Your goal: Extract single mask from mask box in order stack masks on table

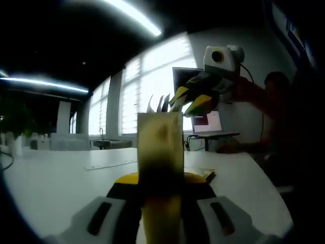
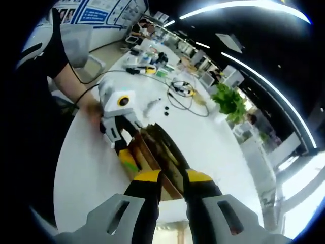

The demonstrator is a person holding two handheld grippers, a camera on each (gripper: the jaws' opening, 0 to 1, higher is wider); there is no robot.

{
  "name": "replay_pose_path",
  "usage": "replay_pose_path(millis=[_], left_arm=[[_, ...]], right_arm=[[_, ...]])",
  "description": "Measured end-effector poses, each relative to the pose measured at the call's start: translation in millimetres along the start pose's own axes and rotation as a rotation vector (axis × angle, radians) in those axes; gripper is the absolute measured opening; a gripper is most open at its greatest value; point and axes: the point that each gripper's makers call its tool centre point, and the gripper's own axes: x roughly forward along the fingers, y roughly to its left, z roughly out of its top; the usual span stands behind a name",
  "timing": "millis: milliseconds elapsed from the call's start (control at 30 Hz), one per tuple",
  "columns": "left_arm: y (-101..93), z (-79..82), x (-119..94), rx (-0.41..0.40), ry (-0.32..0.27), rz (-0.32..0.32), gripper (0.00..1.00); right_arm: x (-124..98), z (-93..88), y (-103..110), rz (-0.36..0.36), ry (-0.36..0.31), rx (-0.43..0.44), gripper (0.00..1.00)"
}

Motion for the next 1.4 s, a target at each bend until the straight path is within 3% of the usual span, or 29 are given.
replay_pose_path(millis=[233,833,1033,1100,1133,1200,1400], left_arm=[[0.4,0.4,0.6,-0.001,0.0,0.0,0.31],[-0.4,1.4,0.1,0.0,0.001,-0.001,0.31],[-0.8,1.7,0.0,-0.001,0.0,-0.001,0.31],[-0.8,1.8,0.0,-0.001,0.0,-0.001,0.31],[-1.2,1.9,0.0,0.001,0.0,-0.002,0.31],[-1.2,1.8,0.0,0.002,0.001,-0.002,0.31],[-0.1,1.4,0.4,-0.002,0.001,0.0,0.31]], right_arm=[[5.1,-6.5,2.7,0.014,0.054,-0.046,0.15],[8.9,10.4,14.1,0.132,0.147,-0.198,0.06],[10.4,7.9,14.2,0.185,0.181,-0.28,0.05],[12.8,6.7,20.6,0.242,0.192,-0.332,0.05],[14.9,5.5,20.7,0.242,0.208,-0.322,0.05],[18.6,2.3,17.8,0.238,0.256,-0.403,0.05],[27.8,7.0,21.7,0.265,0.266,-0.44,0.03]])
